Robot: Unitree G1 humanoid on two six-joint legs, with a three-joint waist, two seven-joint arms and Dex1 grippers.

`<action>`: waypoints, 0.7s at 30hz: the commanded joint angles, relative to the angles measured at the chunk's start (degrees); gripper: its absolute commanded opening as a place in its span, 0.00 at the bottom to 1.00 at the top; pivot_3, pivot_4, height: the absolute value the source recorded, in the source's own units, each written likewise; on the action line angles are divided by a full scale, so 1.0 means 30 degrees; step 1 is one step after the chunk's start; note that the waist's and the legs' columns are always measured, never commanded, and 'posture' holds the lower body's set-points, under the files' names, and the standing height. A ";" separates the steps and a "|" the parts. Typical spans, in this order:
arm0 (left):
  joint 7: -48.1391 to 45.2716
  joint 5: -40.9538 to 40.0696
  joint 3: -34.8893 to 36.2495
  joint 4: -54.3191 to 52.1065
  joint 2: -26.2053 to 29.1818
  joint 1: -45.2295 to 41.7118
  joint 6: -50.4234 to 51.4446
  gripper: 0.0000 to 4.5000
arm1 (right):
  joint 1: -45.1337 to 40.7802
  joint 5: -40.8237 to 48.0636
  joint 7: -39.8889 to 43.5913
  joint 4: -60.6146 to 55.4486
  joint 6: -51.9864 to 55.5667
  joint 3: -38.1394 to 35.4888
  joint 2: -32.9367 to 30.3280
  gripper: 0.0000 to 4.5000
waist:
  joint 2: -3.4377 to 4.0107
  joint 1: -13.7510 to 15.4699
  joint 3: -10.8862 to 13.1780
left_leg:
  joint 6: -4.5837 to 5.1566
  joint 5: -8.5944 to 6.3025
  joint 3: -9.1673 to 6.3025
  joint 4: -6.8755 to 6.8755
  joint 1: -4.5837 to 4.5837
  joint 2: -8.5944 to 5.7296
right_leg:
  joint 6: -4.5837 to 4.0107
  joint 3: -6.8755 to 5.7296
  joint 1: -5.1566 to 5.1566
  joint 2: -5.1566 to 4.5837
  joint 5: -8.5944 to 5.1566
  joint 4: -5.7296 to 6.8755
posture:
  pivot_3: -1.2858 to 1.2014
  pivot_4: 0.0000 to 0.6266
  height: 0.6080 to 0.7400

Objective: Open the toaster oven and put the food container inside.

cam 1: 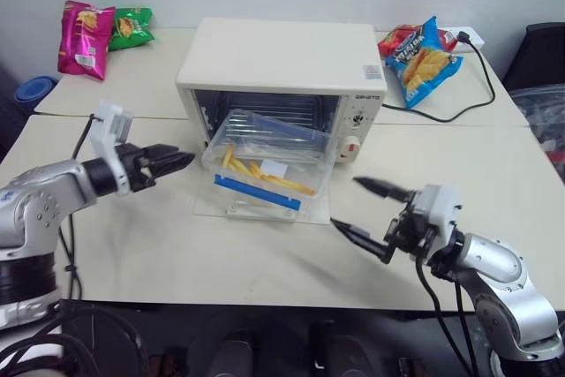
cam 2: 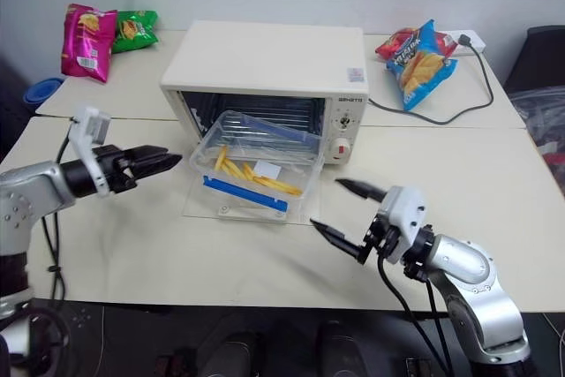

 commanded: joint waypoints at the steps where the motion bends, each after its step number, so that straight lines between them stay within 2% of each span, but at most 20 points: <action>1: -0.3726 0.0803 -0.0840 0.0483 -0.0556 0.1234 -0.5123 0.35 | -0.0434 -0.1004 -0.0436 -0.0291 0.1404 0.1805 0.0070 0.66 | 0.0009 0.0196 -0.0001 | 0.0003 -0.0001 0.0001 0.0001 -0.0001 0.0000 | -0.0002 0.0001 0.0005 -0.0006 0.0000 -0.0015 | 0.52 0.24 1.00; 4: -0.5010 0.1859 -0.2820 0.0246 -0.1339 0.1844 -0.7355 0.15 | -0.1665 -0.2304 -0.0694 0.0852 0.1556 0.3319 0.0713 0.44 | 0.0008 0.0401 0.0001 | 0.0042 -0.0019 -0.0039 0.0036 -0.0035 -0.0015 | 0.0003 -0.0028 0.0035 -0.0026 0.0012 -0.0048 | 0.52 0.24 1.00; 6: -0.4711 0.2406 -0.3817 0.0366 -0.2305 0.1525 -0.8048 0.01 | -0.2641 -0.2454 -0.0114 0.1750 0.1705 0.4013 0.1001 0.29 | 0.0008 0.0429 0.0001 | 0.0068 -0.0034 -0.0037 0.0048 -0.0037 -0.0026 | 0.0012 -0.0024 0.0044 -0.0031 0.0018 -0.0055 | 0.52 0.24 1.00; 7: -0.4336 0.2545 -0.4159 0.0457 -0.2829 0.1268 -0.8085 0.00 | -0.3204 -0.2665 0.0134 0.2226 0.1660 0.4264 0.1076 0.22 | 0.0010 0.0462 0.0001 | 0.0069 -0.0034 -0.0037 0.0050 -0.0038 -0.0028 | 0.0016 -0.0026 0.0044 -0.0029 0.0020 -0.0057 | 0.52 0.24 1.00; 10: -0.2938 0.3008 -0.4758 0.1181 -0.4130 0.0130 -0.7424 0.00 | -0.5116 -0.3924 -0.1416 0.4251 0.1006 0.3861 0.2188 0.00 | 0.0004 0.0453 0.0003 | 0.0075 -0.0037 -0.0038 0.0064 -0.0057 -0.0027 | 0.0026 -0.0043 0.0037 -0.0011 0.0026 -0.0051 | 0.52 0.24 1.00; 16: 0.0779 0.3299 -0.4396 0.2256 -0.7019 -0.1747 -0.7185 0.00 | -0.7359 -0.4361 -0.3106 0.6077 0.1481 0.2935 0.3823 0.00 | 0.0004 0.0256 0.0002 | 0.0069 -0.0033 -0.0009 0.0069 -0.0057 -0.0032 | 0.0034 -0.0091 0.0000 0.0011 0.0028 0.0038 | 0.52 0.24 1.00; 21: 0.4236 0.5778 -0.4732 0.5968 -0.8541 -0.4100 -0.9134 0.00 | -0.9695 -0.5046 -0.4667 0.9268 0.0637 0.2337 0.5569 0.00 | 0.0004 0.0044 0.0002 | 0.0068 -0.0030 0.0025 0.0103 -0.0039 -0.0038 | 0.0040 -0.0164 -0.0008 0.0035 0.0031 0.0065 | 0.52 0.24 1.00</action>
